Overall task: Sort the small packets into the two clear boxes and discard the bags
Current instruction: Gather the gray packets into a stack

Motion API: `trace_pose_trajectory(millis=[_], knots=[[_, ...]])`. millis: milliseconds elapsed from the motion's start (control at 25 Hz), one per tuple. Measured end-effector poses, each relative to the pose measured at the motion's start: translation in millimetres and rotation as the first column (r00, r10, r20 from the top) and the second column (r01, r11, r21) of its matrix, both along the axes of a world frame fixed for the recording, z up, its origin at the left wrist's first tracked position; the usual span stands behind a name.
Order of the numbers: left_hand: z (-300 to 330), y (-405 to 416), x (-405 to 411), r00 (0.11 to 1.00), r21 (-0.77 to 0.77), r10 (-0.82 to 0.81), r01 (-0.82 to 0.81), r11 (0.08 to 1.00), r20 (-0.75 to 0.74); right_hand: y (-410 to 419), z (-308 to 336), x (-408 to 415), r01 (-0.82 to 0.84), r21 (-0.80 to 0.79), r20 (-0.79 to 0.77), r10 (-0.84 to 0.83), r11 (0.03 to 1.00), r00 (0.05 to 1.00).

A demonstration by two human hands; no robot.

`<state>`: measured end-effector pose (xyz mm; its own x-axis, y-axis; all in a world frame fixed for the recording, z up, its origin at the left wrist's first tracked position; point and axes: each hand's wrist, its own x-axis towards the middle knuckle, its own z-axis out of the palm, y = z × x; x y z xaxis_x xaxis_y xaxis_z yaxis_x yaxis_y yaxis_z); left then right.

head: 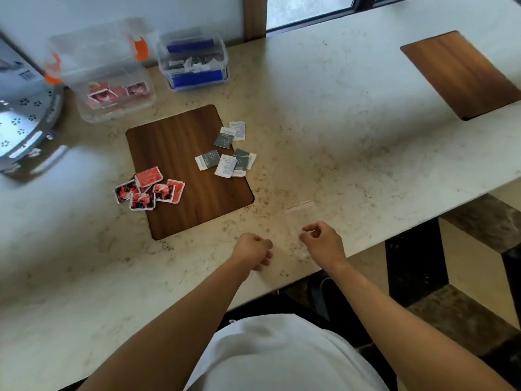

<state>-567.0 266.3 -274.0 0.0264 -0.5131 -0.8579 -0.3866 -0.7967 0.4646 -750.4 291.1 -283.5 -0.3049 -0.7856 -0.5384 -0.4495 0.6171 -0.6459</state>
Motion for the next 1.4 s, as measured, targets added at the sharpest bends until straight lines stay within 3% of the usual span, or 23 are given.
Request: trace_pose_trajectory(millis=[240,480,800,960,1240,1400], knots=[[11,-17,72,0.984,-0.080,0.163,-0.169,0.982,-0.066,-38,4,80,-0.147,-0.035,-0.014,0.146,0.989,0.989],[6,-37,115,0.953,-0.045,0.285,-0.291,0.956,-0.106,-74,11,126,-0.181,-0.064,-0.016,0.181,0.981,0.983],[-1,-91,102,0.910,0.027,0.404,-0.403,0.915,-0.099,-143,-7,121,-0.294,-0.026,-0.112,0.290,0.955,0.950],[-1,-121,80,0.853,0.098,0.495,-0.486,0.869,-0.164,-187,-10,107,-0.312,-0.088,-0.191,0.292,0.946,0.937],[-12,-146,67,0.798,0.138,0.581,-0.565,0.813,-0.160,-220,-32,103,-0.502,-0.045,-0.212,0.483,0.864,0.850],[-15,-147,62,0.818,0.175,0.544,-0.517,0.838,-0.185,-208,-31,100,-0.380,-0.092,-0.219,0.354,0.920,0.909]])
